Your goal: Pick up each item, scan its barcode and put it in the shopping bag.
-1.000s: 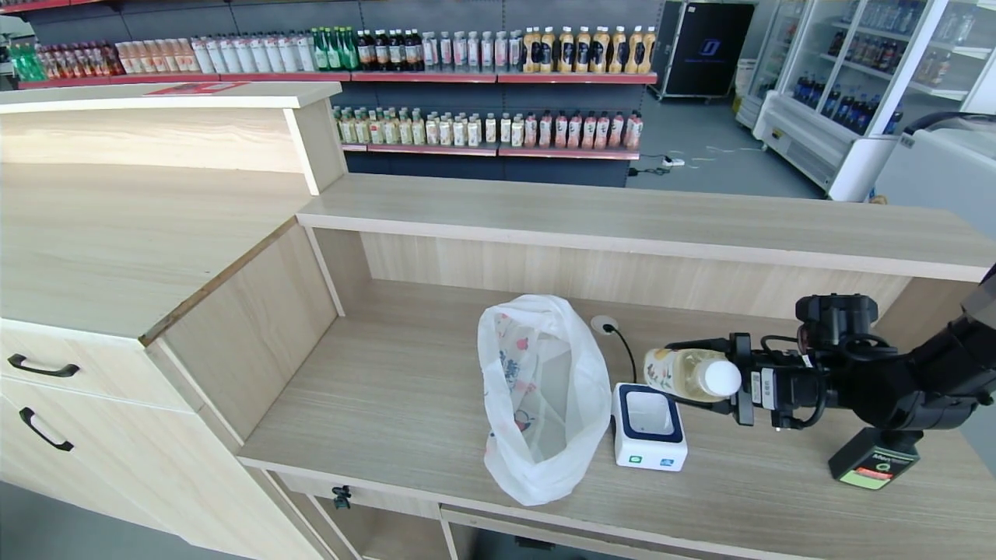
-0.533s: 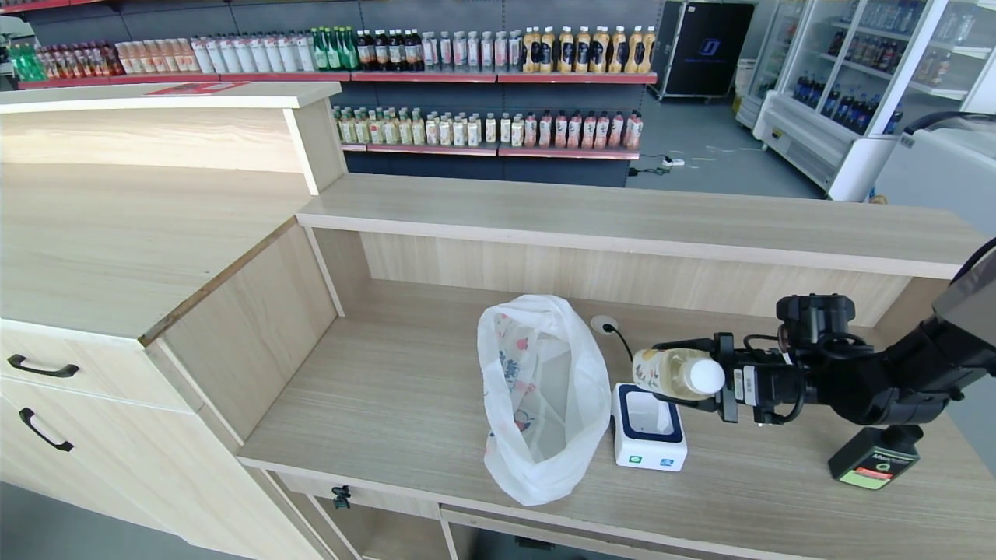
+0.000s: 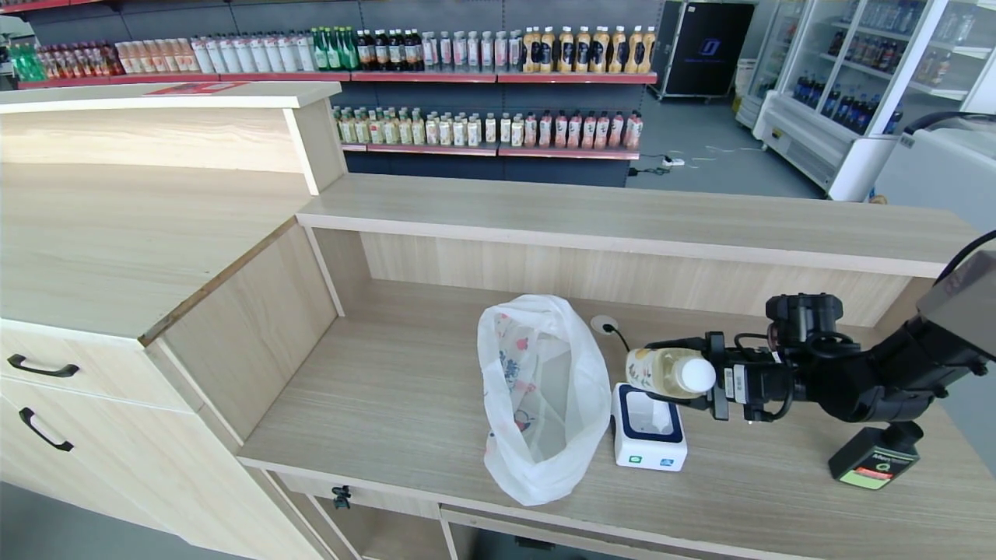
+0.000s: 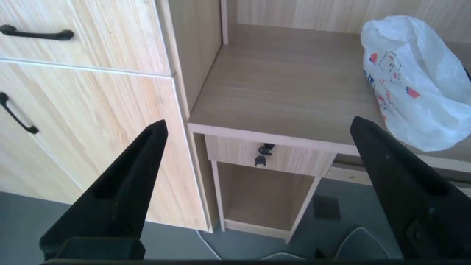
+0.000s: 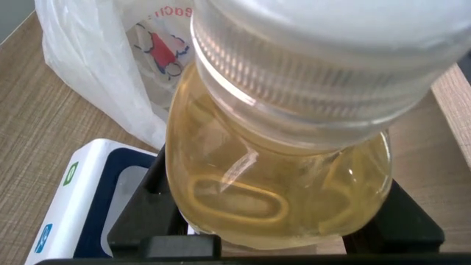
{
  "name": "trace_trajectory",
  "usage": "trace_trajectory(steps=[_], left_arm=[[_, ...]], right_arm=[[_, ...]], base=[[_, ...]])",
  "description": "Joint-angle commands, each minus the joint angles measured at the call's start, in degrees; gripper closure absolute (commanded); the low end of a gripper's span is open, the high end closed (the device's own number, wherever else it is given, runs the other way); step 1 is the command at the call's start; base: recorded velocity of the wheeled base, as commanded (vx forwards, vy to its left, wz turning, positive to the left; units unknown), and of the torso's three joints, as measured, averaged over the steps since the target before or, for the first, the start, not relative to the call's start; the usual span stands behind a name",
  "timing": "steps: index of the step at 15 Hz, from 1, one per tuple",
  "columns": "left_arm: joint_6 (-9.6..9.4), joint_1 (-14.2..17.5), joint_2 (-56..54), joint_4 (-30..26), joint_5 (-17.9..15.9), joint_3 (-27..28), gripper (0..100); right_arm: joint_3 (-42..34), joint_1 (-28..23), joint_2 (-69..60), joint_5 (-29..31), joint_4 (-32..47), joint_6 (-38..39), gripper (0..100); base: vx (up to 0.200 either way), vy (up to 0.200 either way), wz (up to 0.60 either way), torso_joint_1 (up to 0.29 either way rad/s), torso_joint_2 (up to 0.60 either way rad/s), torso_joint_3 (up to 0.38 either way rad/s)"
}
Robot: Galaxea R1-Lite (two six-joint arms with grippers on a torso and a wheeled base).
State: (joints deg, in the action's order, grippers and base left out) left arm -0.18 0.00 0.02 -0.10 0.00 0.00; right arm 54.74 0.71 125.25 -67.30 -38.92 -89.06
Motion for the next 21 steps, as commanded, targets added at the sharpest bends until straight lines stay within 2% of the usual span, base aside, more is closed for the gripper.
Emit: trace_trajectory(steps=[1,18,20,21], left_arm=[[0.01,0.00,-0.02,0.01,0.00,0.00,0],[0.01,0.00,-0.02,0.01,0.00,0.00,0],[0.01,0.00,-0.02,0.01,0.00,0.00,0],[0.01,0.00,-0.02,0.01,0.00,0.00,0]], right_arm=[[0.02,0.17,0.09,-0.02,-0.01,-0.06,100],[1.25,0.52,2.11,-0.02,-0.19,-0.14,100],[3.01,0.35,0.53,-0.02,-0.10,2.67,100],[3.36,0.00,-2.46,-0.02,-0.10,7.41,100]], base=[[0.000,0.000,0.00,0.000,0.00,0.000],[0.000,0.000,0.00,0.000,0.00,0.000],[0.000,0.000,0.00,0.000,0.00,0.000],[0.000,0.000,0.00,0.000,0.00,0.000]])
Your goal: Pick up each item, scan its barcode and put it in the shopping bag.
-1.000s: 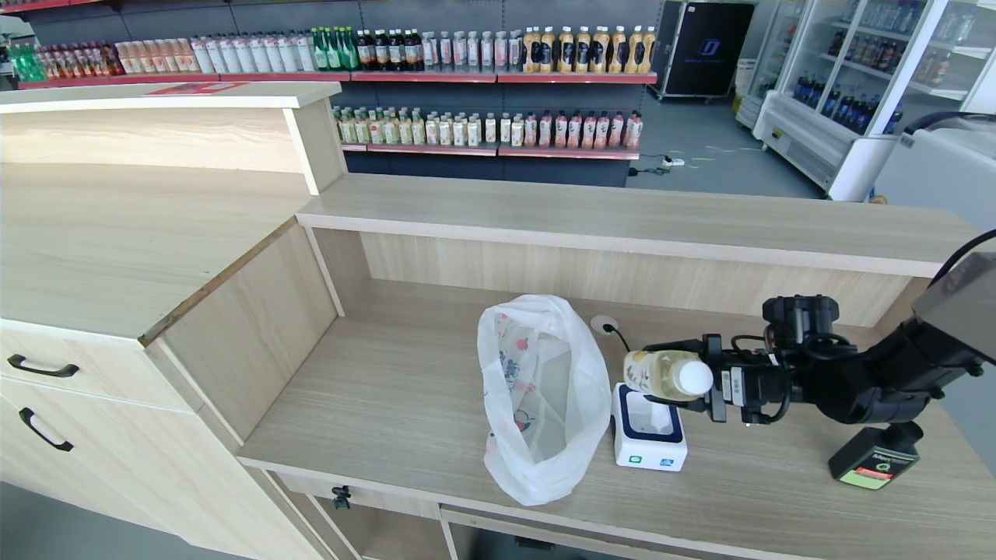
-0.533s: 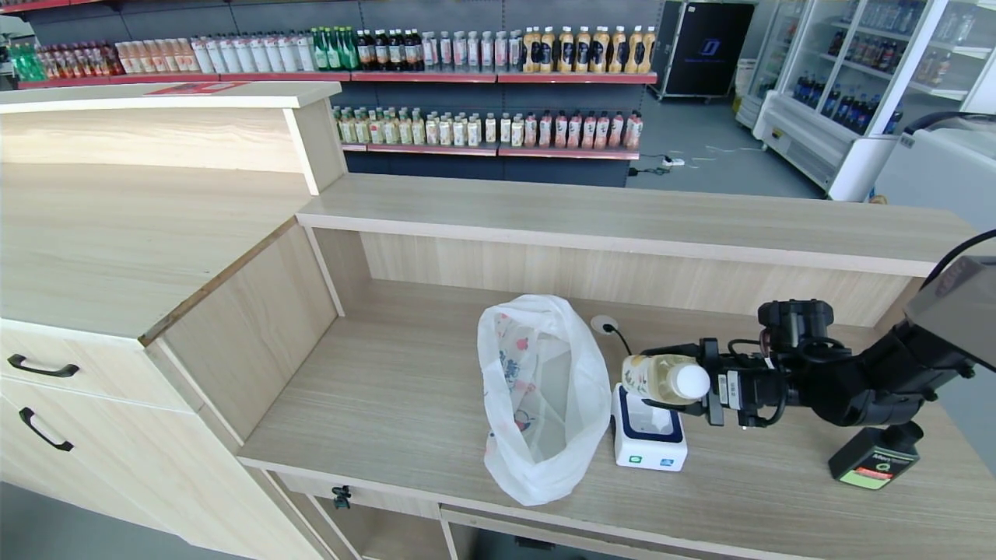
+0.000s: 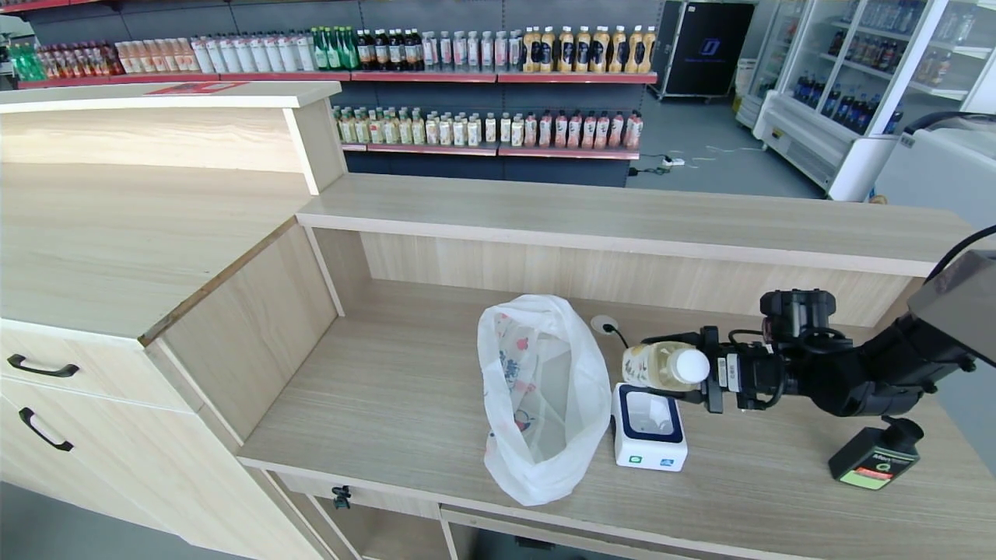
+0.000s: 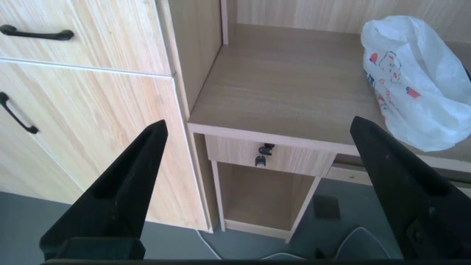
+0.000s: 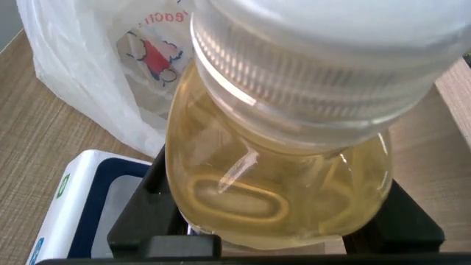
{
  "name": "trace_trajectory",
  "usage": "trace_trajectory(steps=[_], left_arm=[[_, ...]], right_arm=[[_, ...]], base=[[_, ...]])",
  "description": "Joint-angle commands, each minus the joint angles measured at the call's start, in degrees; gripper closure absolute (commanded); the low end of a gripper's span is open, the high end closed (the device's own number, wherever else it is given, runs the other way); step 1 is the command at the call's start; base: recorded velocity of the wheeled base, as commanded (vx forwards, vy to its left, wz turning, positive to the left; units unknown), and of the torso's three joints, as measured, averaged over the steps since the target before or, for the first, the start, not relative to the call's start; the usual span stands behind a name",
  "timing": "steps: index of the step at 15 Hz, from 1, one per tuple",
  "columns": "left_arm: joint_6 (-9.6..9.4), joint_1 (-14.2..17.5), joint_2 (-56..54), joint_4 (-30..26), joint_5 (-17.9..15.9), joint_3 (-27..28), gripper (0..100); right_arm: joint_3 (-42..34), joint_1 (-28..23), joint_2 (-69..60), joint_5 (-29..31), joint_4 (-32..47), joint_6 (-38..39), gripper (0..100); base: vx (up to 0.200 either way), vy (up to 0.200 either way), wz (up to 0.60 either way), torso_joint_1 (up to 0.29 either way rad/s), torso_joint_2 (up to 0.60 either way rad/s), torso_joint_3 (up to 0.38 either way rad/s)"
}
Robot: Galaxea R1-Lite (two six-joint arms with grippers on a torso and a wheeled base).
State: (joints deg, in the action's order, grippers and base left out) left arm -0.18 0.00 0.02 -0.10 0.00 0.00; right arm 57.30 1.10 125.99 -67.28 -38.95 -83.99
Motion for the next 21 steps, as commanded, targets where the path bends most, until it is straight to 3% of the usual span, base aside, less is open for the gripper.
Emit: trace_trajectory(steps=[1,2,3,5,6,8,11,15,19,21], left_arm=[[0.01,0.00,-0.02,0.01,0.00,0.00,0],[0.01,0.00,-0.02,0.01,0.00,0.00,0],[0.01,0.00,-0.02,0.01,0.00,0.00,0],[0.01,0.00,-0.02,0.01,0.00,0.00,0],[0.01,0.00,-0.02,0.01,0.00,0.00,0],[0.01,0.00,-0.02,0.01,0.00,0.00,0],[0.01,0.00,-0.02,0.01,0.00,0.00,0],[0.01,0.00,-0.02,0.01,0.00,0.00,0],[0.01,0.00,-0.02,0.01,0.00,0.00,0],[0.01,0.00,-0.02,0.01,0.00,0.00,0]], right_arm=[[0.80,-0.75,-4.70,-0.04,-0.07,5.24,100],[0.36,-2.94,-10.85,-0.04,0.10,15.70,100],[-1.40,-5.32,-15.60,0.31,0.19,21.15,100],[-7.29,-11.12,-24.65,0.75,0.19,27.48,100],[-12.21,-17.97,-29.40,0.75,0.36,31.35,100],[-14.32,-24.83,-32.91,1.01,2.39,38.38,100],[-14.49,-28.17,-37.66,8.13,9.07,51.21,100],[-15.11,-19.82,-42.85,26.32,8.63,72.13,100],[-18.71,-9.53,-39.68,47.33,-4.56,76.96,100],[-20.03,-2.77,-36.60,63.24,-10.62,76.35,100]], base=[[0.000,0.000,0.00,0.000,0.00,0.000],[0.000,0.000,0.00,0.000,0.00,0.000],[0.000,0.000,0.00,0.000,0.00,0.000],[0.000,0.000,0.00,0.000,0.00,0.000],[0.000,0.000,0.00,0.000,0.00,0.000],[0.000,0.000,0.00,0.000,0.00,0.000],[0.000,0.000,0.00,0.000,0.00,0.000],[0.000,0.000,0.00,0.000,0.00,0.000],[0.000,0.000,0.00,0.000,0.00,0.000],[0.000,0.000,0.00,0.000,0.00,0.000]])
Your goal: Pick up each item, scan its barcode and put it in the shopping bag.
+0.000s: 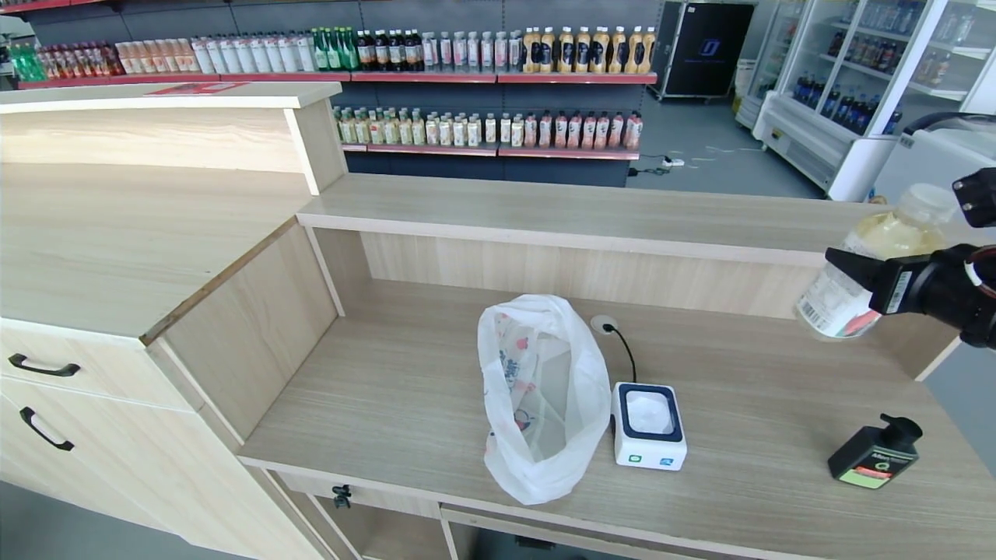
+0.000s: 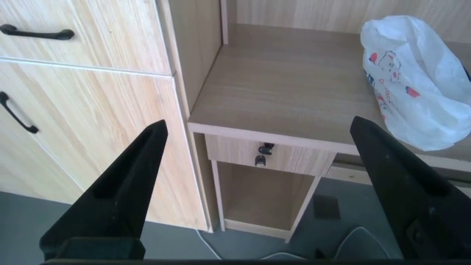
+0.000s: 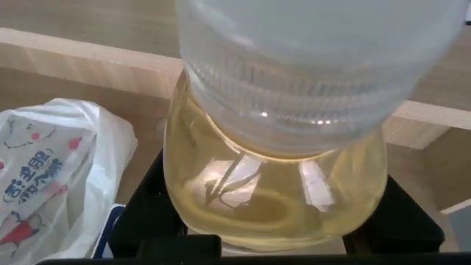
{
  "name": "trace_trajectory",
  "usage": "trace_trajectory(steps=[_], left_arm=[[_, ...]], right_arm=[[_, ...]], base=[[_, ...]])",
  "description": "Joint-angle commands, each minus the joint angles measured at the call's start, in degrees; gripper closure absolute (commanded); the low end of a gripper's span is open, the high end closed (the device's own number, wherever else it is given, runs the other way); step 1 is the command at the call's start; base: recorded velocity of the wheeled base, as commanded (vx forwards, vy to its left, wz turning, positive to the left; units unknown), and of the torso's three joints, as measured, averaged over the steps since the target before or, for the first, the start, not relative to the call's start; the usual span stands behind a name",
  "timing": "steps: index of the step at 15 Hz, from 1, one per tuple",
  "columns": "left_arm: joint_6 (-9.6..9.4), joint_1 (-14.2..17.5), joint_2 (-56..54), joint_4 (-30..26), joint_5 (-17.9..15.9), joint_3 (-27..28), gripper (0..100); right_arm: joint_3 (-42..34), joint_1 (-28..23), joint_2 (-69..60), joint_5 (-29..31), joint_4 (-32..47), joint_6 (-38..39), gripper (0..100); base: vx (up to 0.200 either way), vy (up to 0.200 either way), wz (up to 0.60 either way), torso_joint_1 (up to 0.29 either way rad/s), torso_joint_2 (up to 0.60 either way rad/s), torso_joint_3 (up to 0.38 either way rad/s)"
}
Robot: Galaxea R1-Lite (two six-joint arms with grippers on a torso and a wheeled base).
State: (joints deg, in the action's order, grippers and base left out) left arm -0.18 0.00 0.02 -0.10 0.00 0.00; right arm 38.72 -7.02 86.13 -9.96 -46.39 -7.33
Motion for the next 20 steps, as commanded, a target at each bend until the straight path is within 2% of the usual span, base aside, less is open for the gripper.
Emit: trace_trajectory(steps=[1,2,3,4,12,16,19,20], left_arm=[[0.01,0.00,-0.02,-0.08,0.00,0.00,0],[0.01,0.00,-0.02,0.01,0.00,0.00,0],[0.01,0.00,-0.02,0.01,0.00,0.00,0],[0.01,0.00,-0.02,0.01,0.00,0.00,0],[0.01,0.00,-0.02,0.01,0.00,0.00,0],[0.01,0.00,-0.02,0.01,0.00,0.00,0],[0.01,0.00,-0.02,0.01,0.00,0.00,0],[0.01,0.00,-0.02,-0.08,0.00,0.00,0]], right_arm=[[-1.89,7.72,4.23,12.42,-4.42,-2.17,100],[-2.07,9.83,5.02,18.40,-4.86,-5.33,100],[-2.33,11.42,5.28,21.74,-5.38,-7.18,100],[-2.59,12.73,5.72,22.62,-5.82,-8.05,100],[-4.70,15.11,6.60,22.70,-7.23,-13.50,100],[-4.00,18.97,11.43,22.62,-15.93,-15.70,100],[-2.77,22.67,14.16,22.53,-18.30,-16.93,100],[-2.77,24.07,14.68,20.68,-19.09,-16.14,100]], base=[[0.000,0.000,0.00,0.000,0.00,0.000],[0.000,0.000,0.00,0.000,0.00,0.000],[0.000,0.000,0.00,0.000,0.00,0.000],[0.000,0.000,0.00,0.000,0.00,0.000],[0.000,0.000,0.00,0.000,0.00,0.000],[0.000,0.000,0.60,0.001,0.00,0.002],[0.000,0.000,0.60,0.004,0.00,0.004],[0.000,0.000,0.00,0.000,0.00,0.000]])
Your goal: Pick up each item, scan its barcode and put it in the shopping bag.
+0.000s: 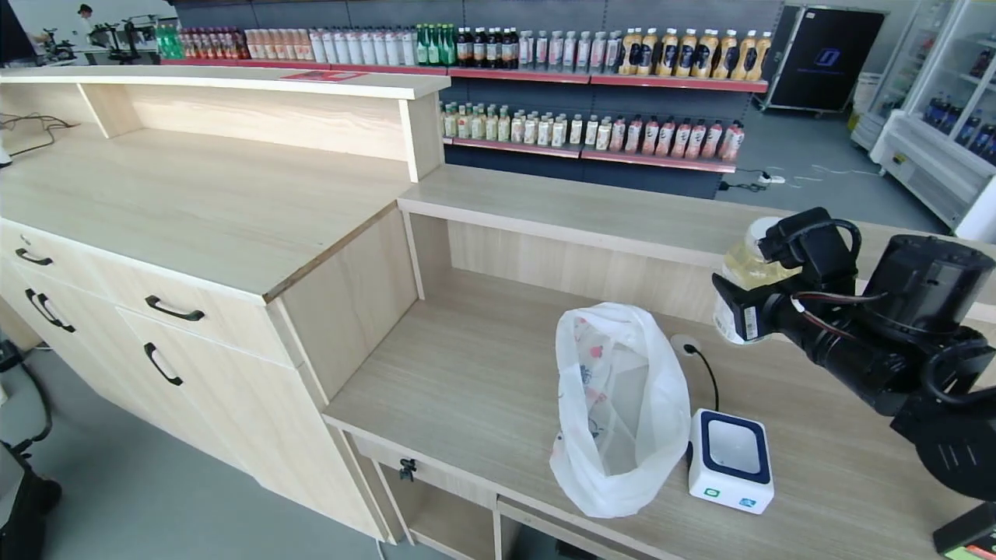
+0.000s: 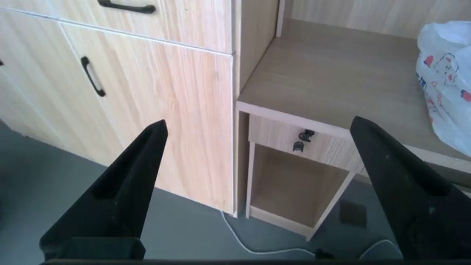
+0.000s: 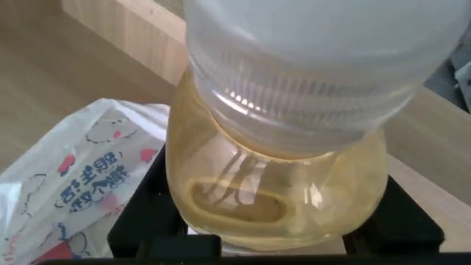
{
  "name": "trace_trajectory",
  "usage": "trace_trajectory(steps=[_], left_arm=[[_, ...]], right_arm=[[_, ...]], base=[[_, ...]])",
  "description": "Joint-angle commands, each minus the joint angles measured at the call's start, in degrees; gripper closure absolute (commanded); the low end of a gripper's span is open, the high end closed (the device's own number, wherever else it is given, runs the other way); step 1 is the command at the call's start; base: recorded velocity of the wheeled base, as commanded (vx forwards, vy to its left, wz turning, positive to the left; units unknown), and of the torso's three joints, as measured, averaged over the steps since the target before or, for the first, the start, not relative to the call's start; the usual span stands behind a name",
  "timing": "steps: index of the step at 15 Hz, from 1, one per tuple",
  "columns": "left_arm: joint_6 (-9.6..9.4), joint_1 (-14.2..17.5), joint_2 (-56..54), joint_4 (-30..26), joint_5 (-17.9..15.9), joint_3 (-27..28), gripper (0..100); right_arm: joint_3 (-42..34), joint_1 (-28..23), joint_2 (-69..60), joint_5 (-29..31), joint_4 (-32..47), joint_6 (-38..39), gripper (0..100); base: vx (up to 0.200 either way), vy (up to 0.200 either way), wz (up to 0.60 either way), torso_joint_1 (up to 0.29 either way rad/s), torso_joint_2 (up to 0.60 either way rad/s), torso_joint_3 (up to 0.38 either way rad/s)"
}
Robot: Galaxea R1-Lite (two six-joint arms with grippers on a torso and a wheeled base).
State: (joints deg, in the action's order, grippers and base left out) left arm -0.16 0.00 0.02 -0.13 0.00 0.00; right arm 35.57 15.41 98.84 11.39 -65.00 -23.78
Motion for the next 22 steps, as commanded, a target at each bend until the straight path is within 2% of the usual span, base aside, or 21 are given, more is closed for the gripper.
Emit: trace_trajectory(steps=[1,2,3,6,9,14,17,22], left_arm=[[-0.02,0.00,-0.02,0.05,0.00,0.00,0],[-0.02,0.00,-0.02,0.05,0.00,0.00,0],[-0.02,0.00,-0.02,0.05,0.00,0.00,0],[-0.02,0.00,-0.02,0.05,0.00,0.00,0],[-0.02,0.00,-0.02,0.05,0.00,0.00,0],[-0.02,0.00,-0.02,0.05,0.00,0.00,0],[-0.02,0.00,-0.02,0.05,0.00,0.00,0],[-0.02,0.00,-0.02,0.05,0.00,0.00,0]], right_arm=[[0.20,1.82,2.76,-6.55,-0.21,1.28,100],[0.29,1.38,4.52,-12.70,-0.21,2.69,100],[0.29,1.11,6.72,-14.02,-0.57,4.10,100],[2.05,0.24,12.96,-14.02,-1.18,8.58,100],[4.95,-1.87,20.07,-14.37,-6.10,10.34,100],[9.96,-2.49,29.13,-14.37,-9.36,10.51,100],[11.98,-2.31,32.91,-16.40,-11.46,10.51,100],[15.32,-2.05,36.69,-17.19,-11.90,10.51,100]], base=[[0.000,0.000,0.00,0.000,0.00,0.000],[0.000,0.000,0.00,0.000,0.00,0.000],[0.000,0.000,0.00,0.000,0.00,0.000],[0.000,0.000,0.00,0.000,0.00,0.000],[0.000,0.000,0.00,0.000,0.00,0.000],[0.000,0.000,0.00,0.000,0.00,0.000],[0.000,0.000,0.00,0.000,0.00,0.000],[0.000,0.000,0.00,0.000,0.00,0.000]])
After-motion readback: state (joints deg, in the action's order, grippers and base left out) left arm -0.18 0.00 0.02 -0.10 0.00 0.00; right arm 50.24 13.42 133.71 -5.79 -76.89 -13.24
